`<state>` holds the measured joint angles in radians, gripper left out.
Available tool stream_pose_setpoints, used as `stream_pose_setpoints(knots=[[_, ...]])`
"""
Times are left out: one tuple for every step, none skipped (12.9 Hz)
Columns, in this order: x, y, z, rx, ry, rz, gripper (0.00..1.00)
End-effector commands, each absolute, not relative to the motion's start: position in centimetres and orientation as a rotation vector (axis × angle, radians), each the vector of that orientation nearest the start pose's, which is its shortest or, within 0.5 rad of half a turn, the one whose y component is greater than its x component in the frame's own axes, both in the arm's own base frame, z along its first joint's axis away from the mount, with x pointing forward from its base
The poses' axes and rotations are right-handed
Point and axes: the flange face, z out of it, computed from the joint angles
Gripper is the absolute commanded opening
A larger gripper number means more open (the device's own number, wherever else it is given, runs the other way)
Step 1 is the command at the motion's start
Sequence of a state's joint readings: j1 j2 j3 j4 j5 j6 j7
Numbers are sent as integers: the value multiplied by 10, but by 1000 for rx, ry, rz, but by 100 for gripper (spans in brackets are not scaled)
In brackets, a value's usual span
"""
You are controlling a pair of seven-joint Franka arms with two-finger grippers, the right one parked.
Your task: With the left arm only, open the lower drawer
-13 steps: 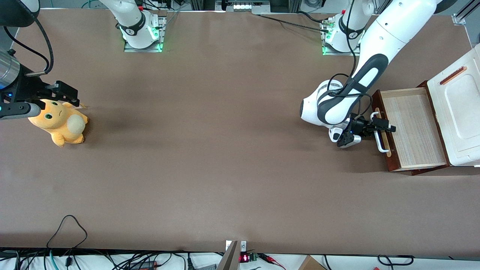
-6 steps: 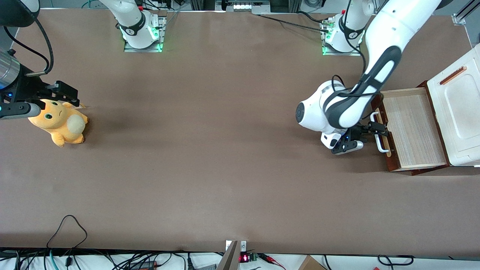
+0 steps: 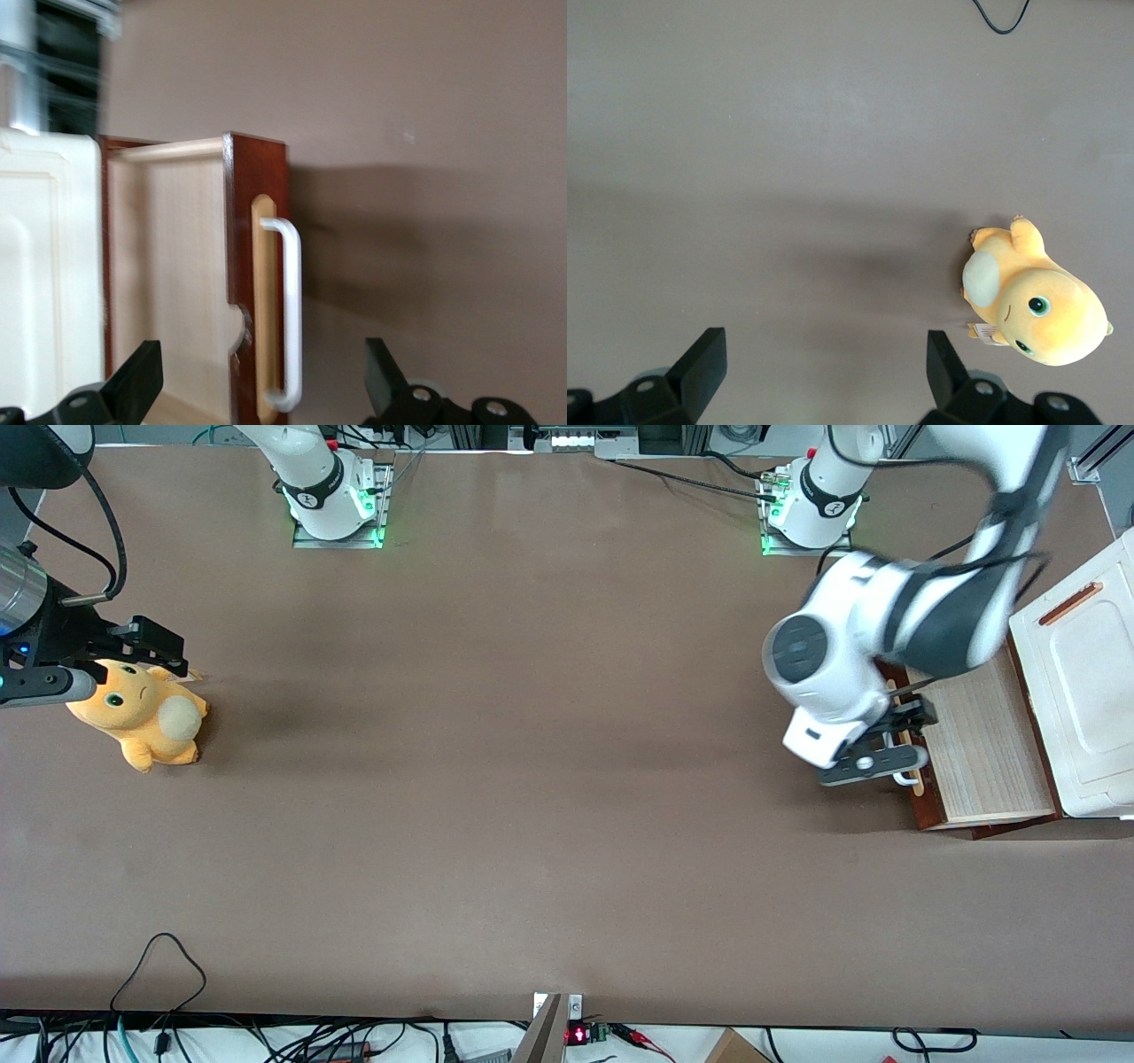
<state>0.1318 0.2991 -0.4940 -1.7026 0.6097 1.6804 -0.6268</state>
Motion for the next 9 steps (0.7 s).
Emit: stream_pose_setpoints(knots=[[593,-95,499,-2850,-102,51,100],[587,-78,519,-2932,-84,53,100],[582,-62,534,-2984,-80,47,100],[576,-52,545,-3020,-50,39,100],[570,-41,558,-3044,-29,23,100],[563,-37,568,-3057,-12,21,100],[557,-34,575,-3070,-1,36,100],[552,-31,581,-3083,-13,39,100],[551,-29,581,-3092,-22,47,100]])
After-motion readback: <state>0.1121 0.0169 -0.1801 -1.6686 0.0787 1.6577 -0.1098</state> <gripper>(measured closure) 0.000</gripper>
